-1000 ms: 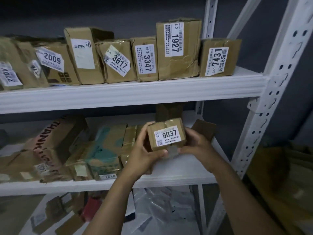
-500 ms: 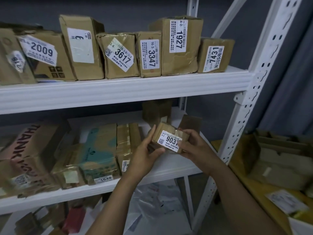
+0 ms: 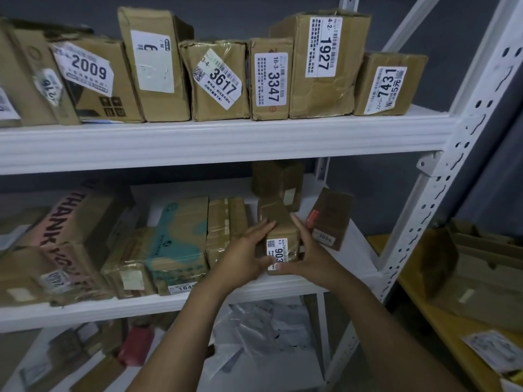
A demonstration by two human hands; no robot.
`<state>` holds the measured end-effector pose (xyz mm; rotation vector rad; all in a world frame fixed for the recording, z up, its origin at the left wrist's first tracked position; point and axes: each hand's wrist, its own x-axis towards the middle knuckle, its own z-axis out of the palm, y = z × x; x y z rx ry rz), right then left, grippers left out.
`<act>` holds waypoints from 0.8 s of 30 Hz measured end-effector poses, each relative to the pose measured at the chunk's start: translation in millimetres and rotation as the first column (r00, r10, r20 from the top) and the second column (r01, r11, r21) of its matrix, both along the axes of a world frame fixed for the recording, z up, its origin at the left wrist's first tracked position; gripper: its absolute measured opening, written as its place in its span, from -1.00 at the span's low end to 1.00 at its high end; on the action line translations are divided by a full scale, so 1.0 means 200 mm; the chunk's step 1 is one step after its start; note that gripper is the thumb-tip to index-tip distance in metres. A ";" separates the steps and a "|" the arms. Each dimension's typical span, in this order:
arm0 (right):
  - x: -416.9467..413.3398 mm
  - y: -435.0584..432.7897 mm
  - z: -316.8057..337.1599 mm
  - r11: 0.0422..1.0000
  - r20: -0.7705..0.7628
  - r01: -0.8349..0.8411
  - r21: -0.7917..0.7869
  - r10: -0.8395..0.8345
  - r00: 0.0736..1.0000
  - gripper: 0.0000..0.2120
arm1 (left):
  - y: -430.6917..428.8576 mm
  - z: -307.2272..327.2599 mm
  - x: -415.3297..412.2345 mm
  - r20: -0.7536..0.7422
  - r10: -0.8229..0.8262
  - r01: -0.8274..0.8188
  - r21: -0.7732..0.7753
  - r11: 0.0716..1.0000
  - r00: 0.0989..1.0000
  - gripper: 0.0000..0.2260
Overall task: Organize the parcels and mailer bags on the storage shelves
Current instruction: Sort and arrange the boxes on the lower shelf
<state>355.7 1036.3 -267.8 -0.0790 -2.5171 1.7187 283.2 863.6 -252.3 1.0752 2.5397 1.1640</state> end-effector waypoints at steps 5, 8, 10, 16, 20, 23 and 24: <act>-0.13 -0.01 -0.12 0.965 0.006 0.011 0.263 -0.013 1.000 -0.23 | -0.09 -0.06 -0.06 -0.415 0.002 -0.117 -0.254 0.960 0.910 -0.38; -0.18 0.01 -0.18 0.925 0.021 -0.020 0.379 0.014 1.000 -0.30 | -0.14 -0.09 -0.10 -0.461 0.043 -0.211 -0.317 0.925 0.886 -0.34; -0.21 0.01 -0.20 0.908 0.014 -0.034 0.417 0.031 0.999 -0.34 | -0.16 -0.11 -0.12 -0.443 0.056 -0.220 -0.327 0.919 0.895 -0.33; -0.26 0.00 -0.22 0.928 -0.010 -0.018 0.373 0.024 1.000 -0.36 | -0.17 -0.10 -0.16 -0.472 0.079 -0.234 -0.280 0.931 0.878 -0.40; -0.26 0.01 -0.24 0.941 -0.047 -0.010 0.338 0.028 0.999 -0.40 | -0.17 -0.06 -0.16 -0.441 0.096 -0.243 -0.291 0.925 0.892 -0.43; -0.25 0.03 -0.24 0.945 -0.065 -0.025 0.326 0.049 0.997 -0.42 | -0.12 -0.05 -0.14 -0.499 0.067 -0.267 -0.341 0.901 0.864 -0.35; -0.25 0.03 -0.24 0.945 -0.061 -0.039 0.325 0.062 0.996 -0.42 | -0.10 -0.05 -0.14 -0.511 0.047 -0.266 -0.365 0.892 0.858 -0.33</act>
